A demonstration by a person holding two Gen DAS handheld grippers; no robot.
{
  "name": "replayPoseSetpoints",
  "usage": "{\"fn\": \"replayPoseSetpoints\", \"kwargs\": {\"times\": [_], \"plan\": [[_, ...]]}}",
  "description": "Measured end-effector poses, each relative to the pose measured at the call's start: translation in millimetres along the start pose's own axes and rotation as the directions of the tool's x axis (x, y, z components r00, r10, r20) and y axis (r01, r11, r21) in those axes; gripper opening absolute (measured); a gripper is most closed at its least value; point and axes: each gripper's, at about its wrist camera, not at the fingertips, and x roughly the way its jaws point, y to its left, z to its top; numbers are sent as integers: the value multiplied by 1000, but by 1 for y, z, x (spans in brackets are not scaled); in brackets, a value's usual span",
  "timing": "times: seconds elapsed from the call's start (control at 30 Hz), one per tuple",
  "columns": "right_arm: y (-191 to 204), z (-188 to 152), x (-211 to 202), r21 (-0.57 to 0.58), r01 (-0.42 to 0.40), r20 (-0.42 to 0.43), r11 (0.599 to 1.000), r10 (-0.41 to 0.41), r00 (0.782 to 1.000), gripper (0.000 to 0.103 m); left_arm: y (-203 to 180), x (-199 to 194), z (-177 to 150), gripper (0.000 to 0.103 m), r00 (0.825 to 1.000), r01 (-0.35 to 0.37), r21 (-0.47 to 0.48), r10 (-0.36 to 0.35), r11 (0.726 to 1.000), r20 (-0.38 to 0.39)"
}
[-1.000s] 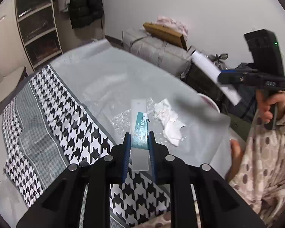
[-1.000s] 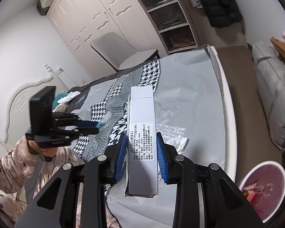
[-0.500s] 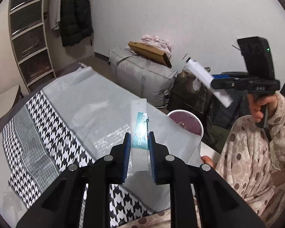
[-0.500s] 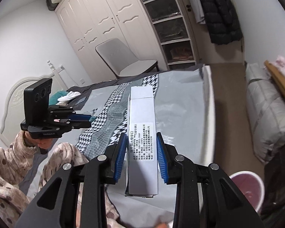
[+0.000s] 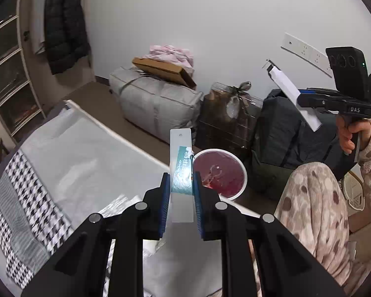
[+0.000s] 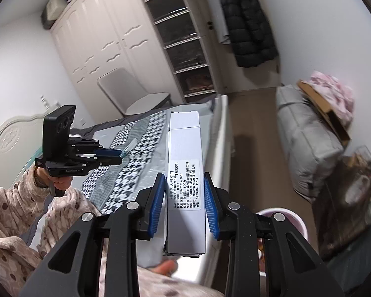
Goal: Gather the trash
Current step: 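Carry the white carton and teal-labelled packet over the wastebasket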
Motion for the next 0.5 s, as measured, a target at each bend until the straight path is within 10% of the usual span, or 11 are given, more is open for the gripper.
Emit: {"fn": "replayPoseSetpoints", "kwargs": {"times": [0.5], "plan": [[-111, -62, -40, 180, 87, -21, 980, -84, 996, 30, -88, 128, 48, 18, 976, 181, 128, -161, 975, -149]]}}
